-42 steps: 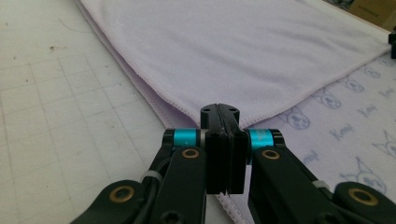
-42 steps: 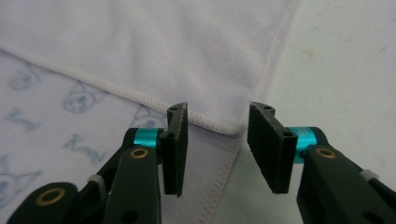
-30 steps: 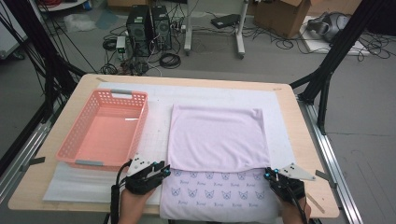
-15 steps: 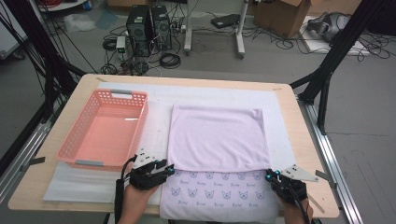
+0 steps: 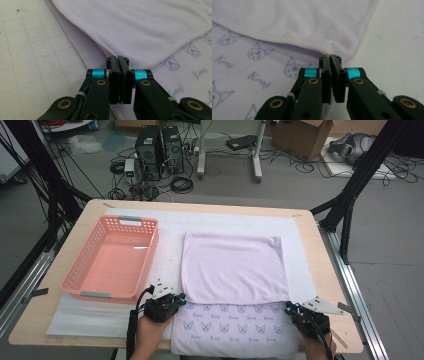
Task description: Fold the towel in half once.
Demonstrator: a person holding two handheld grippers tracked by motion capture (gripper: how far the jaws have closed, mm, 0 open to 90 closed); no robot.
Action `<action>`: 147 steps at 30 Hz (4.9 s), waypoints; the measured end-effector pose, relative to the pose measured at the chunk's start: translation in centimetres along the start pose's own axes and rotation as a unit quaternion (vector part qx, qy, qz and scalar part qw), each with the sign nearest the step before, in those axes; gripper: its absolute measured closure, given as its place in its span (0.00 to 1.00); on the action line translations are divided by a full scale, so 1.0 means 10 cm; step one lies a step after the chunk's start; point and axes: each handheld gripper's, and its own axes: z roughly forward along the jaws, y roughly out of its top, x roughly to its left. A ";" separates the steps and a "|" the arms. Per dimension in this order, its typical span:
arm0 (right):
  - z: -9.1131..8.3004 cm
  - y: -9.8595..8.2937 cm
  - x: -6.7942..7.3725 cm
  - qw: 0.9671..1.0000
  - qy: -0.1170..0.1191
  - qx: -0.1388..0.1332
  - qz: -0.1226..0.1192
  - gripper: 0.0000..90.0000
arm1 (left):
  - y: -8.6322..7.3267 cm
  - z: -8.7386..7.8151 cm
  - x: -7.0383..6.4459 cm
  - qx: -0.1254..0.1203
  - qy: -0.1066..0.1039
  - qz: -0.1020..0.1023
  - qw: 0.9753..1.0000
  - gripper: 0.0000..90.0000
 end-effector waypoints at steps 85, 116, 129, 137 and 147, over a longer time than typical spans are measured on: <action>-0.56 -0.24 0.24 0.999 0.043 0.009 0.003 0.94 | -0.24 -0.34 -0.27 -0.022 0.001 0.058 0.998 0.95; -1.14 -0.47 0.51 0.998 0.061 -0.010 -0.006 0.72 | -0.41 -0.89 -0.35 -0.053 -0.064 0.032 0.996 0.55; -0.20 0.05 0.00 0.998 -0.010 -0.002 0.059 0.85 | 0.12 -0.37 -0.10 -0.067 -0.048 0.016 0.996 0.49; 0.34 0.24 -0.17 0.997 -0.014 0.026 0.074 0.92 | 0.33 0.01 0.09 -0.052 -0.041 0.004 0.998 0.48; 0.21 0.27 -0.38 0.998 -0.006 0.023 0.064 0.78 | 0.56 0.43 0.31 -0.039 -0.009 -0.008 0.999 0.46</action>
